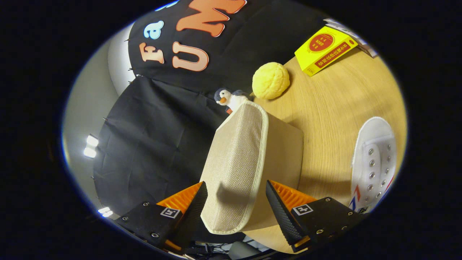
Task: Open the storage box then place both shoes into the box .Put the left shoe in first, then the right shoe, with the right side of both shoes facing outward in a uniform manner.
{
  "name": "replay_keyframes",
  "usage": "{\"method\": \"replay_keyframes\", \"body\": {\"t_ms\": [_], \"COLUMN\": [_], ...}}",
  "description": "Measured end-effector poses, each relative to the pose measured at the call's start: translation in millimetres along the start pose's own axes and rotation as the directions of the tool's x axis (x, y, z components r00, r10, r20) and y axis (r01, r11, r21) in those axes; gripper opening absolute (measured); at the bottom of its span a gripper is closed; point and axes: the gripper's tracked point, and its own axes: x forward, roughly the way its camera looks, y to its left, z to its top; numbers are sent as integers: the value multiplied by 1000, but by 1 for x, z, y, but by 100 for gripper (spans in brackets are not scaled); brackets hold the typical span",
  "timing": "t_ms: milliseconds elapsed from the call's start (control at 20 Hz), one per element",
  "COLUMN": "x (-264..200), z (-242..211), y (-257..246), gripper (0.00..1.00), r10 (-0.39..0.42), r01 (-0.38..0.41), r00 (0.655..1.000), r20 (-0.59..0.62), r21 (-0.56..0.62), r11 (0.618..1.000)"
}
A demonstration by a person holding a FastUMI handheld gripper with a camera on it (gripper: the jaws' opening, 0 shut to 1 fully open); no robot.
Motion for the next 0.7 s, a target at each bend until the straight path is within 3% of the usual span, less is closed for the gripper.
{"method": "replay_keyframes", "body": {"t_ms": [200,400,550,700], "x": [0,-10,-26,-42], "z": [-10,-3,9,33], "y": [7,12,28,42], "gripper": [92,68,55,27], "r10": [26,23,45,19], "r01": [-25,-22,-46,-19], "r00": [999,1000,998,991], "r20": [-37,-16,39,134], "r21": [17,27,25,4], "r11": [1000,999,999,1000]}}
